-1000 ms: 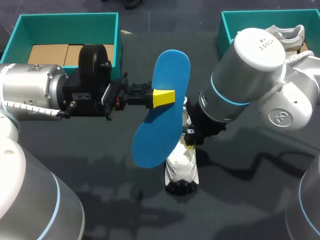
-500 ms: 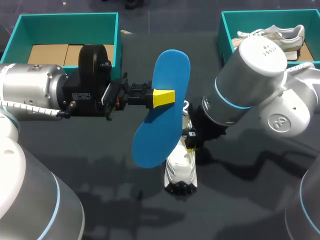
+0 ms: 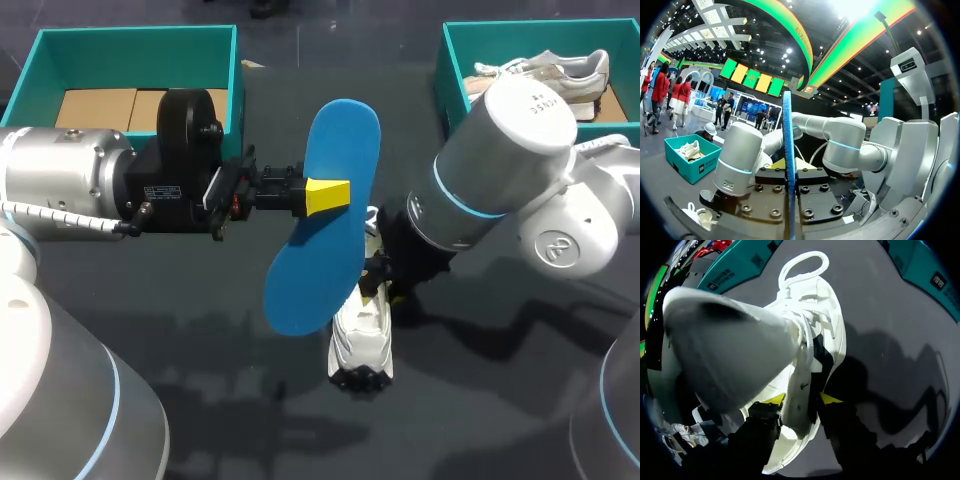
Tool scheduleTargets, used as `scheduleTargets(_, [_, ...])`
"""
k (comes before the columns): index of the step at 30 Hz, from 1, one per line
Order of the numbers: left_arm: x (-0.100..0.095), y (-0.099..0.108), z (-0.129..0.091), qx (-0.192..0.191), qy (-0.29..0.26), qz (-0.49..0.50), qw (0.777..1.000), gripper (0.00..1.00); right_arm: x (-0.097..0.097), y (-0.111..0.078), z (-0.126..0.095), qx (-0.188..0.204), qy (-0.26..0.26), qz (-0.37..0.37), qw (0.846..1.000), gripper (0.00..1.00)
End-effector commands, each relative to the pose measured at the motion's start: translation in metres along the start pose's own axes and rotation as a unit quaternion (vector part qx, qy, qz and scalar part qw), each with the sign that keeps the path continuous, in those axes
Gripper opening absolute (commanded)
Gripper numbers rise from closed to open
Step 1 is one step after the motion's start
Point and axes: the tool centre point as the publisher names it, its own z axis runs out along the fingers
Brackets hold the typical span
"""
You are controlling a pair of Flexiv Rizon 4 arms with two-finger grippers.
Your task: Take the shoe out of the shoebox, open the shoe tongue, remove and reinsert the insole, then place the shoe into the shoebox
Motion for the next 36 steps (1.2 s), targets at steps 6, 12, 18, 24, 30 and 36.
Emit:
scheduleTargets(6, [0.001, 0.002, 0.001, 0.001, -0.001, 0.000, 1.000, 0.00, -0.001, -0.007, -0.038, -0.008, 0.023, 0.003, 1.000, 1.00])
scheduleTargets(12, [0.001, 0.002, 0.001, 0.001, -0.001, 0.000, 1.000, 0.00, -0.005, -0.010, -0.064, -0.012, 0.112, -0.002, 0.994, 1.00])
scheduleTargets(18, [0.001, 0.002, 0.001, 0.001, -0.001, 0.000, 1.000, 0.00, -0.005, -0.010, -0.064, -0.012, 0.112, -0.002, 0.994, 1.00])
scheduleTargets(24, [0.001, 0.002, 0.001, 0.001, -0.001, 0.000, 1.000, 0.00, -0.005, -0.010, -0.064, -0.012, 0.112, -0.002, 0.994, 1.00])
scheduleTargets(30, [0.001, 0.002, 0.001, 0.001, -0.001, 0.000, 1.000, 0.00, -0.006, -0.016, -0.081, -0.053, 0.226, -0.005, 0.973, 1.00])
scheduleTargets(36, [0.000, 0.001, 0.001, 0.002, -0.001, 0.011, 1.000, 0.00, -0.010, -0.020, -0.098, -0.067, 0.271, -0.005, 0.960, 1.00])
